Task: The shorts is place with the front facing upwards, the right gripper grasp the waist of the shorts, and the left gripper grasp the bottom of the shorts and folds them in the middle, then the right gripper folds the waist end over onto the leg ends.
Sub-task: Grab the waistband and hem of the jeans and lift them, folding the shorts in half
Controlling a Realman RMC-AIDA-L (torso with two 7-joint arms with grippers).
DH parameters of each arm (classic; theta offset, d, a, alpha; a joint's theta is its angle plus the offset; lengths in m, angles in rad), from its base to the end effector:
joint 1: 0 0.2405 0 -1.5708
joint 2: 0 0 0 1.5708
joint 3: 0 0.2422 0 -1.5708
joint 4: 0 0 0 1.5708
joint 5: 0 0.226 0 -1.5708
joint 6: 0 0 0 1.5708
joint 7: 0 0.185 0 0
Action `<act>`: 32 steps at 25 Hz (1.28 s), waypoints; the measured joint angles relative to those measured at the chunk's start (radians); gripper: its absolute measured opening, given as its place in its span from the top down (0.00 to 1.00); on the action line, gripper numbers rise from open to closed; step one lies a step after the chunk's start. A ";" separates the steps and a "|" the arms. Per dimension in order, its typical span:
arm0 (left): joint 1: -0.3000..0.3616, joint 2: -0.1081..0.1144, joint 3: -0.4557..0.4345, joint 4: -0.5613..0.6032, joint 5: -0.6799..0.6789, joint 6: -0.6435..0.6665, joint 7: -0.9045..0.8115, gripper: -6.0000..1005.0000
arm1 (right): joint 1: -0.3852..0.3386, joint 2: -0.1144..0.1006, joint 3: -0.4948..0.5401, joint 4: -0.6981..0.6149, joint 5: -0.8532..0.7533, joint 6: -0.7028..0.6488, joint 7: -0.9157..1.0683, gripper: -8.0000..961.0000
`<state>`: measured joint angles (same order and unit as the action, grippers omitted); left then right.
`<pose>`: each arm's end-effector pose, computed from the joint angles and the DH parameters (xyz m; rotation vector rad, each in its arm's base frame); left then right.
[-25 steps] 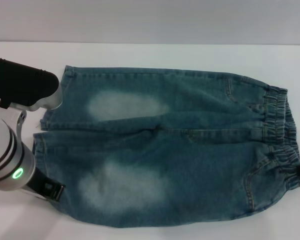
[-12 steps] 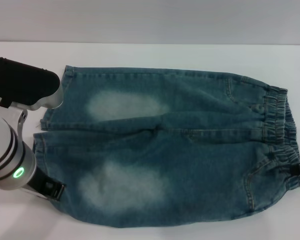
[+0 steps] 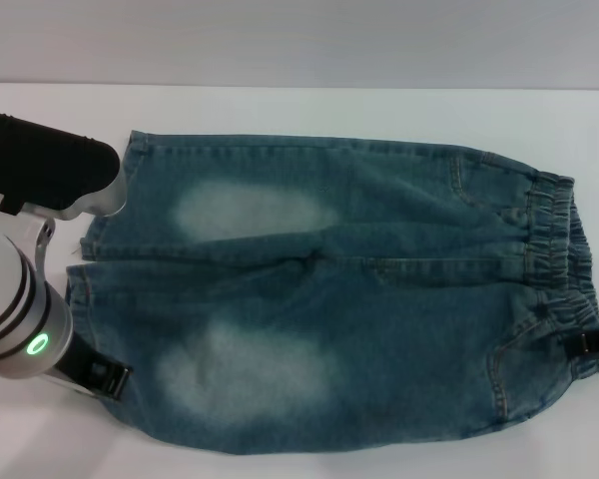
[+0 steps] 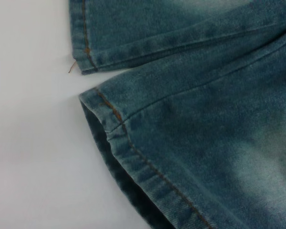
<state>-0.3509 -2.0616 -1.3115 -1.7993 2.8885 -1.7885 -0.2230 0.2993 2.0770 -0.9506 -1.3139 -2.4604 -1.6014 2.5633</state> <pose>-0.1930 0.2856 -0.0226 -2.0187 -1.3238 0.7113 0.3066 0.3158 0.0355 -2.1951 1.6579 -0.0722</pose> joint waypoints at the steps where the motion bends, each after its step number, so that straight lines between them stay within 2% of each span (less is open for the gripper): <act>1: 0.000 0.000 0.000 0.000 0.000 0.000 0.000 0.89 | 0.000 0.000 -0.003 0.003 0.000 0.002 0.000 0.18; 13: 0.004 0.000 0.003 0.000 -0.001 0.001 0.001 0.89 | 0.008 -0.003 -0.024 0.037 0.000 0.029 0.000 0.18; 29: -0.002 0.000 0.003 -0.015 -0.002 -0.003 0.001 0.87 | 0.008 -0.003 -0.018 0.040 0.013 0.020 -0.046 0.31; 32: -0.002 0.000 0.002 -0.015 -0.001 -0.003 0.003 0.87 | 0.009 -0.003 -0.023 0.040 0.013 0.019 -0.046 0.55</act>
<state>-0.3532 -2.0616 -1.3097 -1.8147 2.8870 -1.7917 -0.2205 0.3083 2.0739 -0.9732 -1.2742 -2.4475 -1.5823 2.5171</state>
